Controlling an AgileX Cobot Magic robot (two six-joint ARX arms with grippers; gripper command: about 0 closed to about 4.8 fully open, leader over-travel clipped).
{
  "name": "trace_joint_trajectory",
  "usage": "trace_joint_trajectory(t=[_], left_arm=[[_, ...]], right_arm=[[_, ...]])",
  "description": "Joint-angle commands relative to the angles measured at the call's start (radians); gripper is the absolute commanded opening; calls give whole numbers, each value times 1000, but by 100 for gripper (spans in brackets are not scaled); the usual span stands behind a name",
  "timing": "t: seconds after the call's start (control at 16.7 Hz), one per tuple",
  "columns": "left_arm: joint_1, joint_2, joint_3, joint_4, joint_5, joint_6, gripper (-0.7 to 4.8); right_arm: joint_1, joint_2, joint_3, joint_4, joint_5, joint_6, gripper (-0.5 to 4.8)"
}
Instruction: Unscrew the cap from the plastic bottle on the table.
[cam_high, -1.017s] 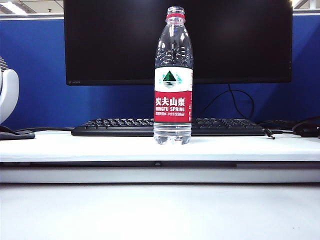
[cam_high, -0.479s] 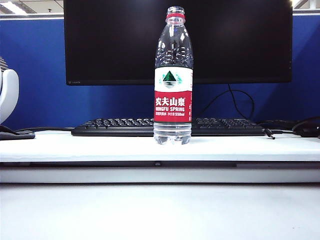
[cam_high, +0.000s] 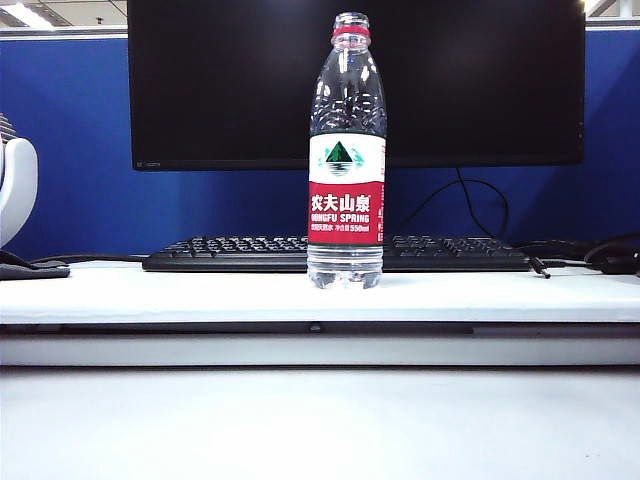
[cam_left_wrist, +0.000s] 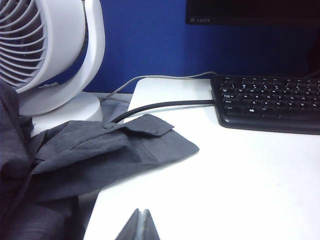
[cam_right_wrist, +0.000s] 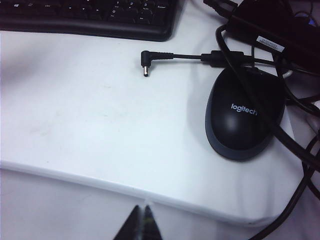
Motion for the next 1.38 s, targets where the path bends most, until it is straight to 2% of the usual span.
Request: trace_joint_trajectory(t=[0.06, 0.72, 0.96, 1.2, 1.38], left_arm=[[-1, -2, 0, 6, 5, 8, -5], [-1, -2, 0, 6, 4, 8, -5], [-1, -2, 0, 6, 5, 7, -5], [-1, -2, 1, 6, 5, 8, -5], [-1, -1, 0, 6, 5, 7, -5]], right_arm=[[0, -2, 1, 10, 3, 5, -1], [0, -3, 1, 10, 4, 5, -1], [-9, -119, 1, 2, 13, -6, -1], [-141, -276, 2, -5, 39, -29, -1], [-229, -267, -3, 3, 27, -19, -1]])
